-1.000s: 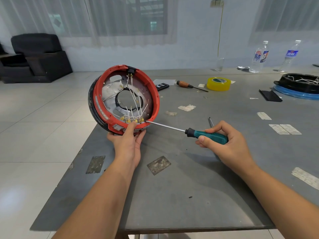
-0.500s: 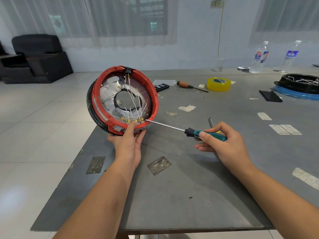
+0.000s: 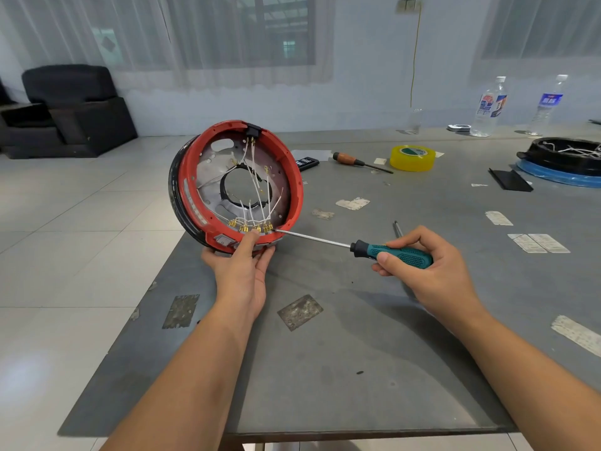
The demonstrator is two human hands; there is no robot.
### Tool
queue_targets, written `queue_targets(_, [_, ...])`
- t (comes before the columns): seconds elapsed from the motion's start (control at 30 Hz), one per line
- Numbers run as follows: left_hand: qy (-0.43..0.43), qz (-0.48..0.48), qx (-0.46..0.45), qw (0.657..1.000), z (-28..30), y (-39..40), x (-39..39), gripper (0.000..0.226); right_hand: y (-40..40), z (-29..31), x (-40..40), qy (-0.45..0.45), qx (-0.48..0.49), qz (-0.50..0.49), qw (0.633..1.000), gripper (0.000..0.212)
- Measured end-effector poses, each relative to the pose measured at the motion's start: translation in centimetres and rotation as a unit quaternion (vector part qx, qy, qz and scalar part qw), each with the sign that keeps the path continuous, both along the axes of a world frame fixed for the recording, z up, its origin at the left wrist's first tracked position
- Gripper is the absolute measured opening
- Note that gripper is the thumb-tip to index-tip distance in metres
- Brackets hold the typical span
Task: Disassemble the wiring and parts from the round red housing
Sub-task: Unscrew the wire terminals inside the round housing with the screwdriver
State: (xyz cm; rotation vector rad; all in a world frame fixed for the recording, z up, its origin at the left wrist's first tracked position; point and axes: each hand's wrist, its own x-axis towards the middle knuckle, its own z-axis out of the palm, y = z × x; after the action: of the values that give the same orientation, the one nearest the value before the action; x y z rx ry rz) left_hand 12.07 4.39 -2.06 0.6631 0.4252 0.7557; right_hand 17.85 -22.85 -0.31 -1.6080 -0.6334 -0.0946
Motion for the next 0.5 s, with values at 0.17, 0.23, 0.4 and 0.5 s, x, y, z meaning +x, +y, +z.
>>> queue_targets(0.17, [0.001,0.004,0.032,0.999,0.1,-0.2,-0.1,0.083,-0.3,0.2,-0.3,-0.05,-0.068,-0.025,0.996,0.028])
queue_targets(0.23, [0.003,0.017,0.046,0.999,0.2,-0.4,-0.1,0.085,-0.4,0.4,-0.3,-0.077,-0.109,-0.03,0.991,0.025])
queue_targets(0.4, [0.008,0.042,0.059,0.997,0.2,-0.6,0.0,0.09,-0.2,2.4,-0.5,-0.144,-0.223,0.015,0.964,0.027])
queue_targets(0.5, [0.009,0.043,0.057,0.997,0.1,-0.4,0.0,0.091,-0.1,4.6,0.1,-0.136,-0.315,0.054,0.938,0.031])
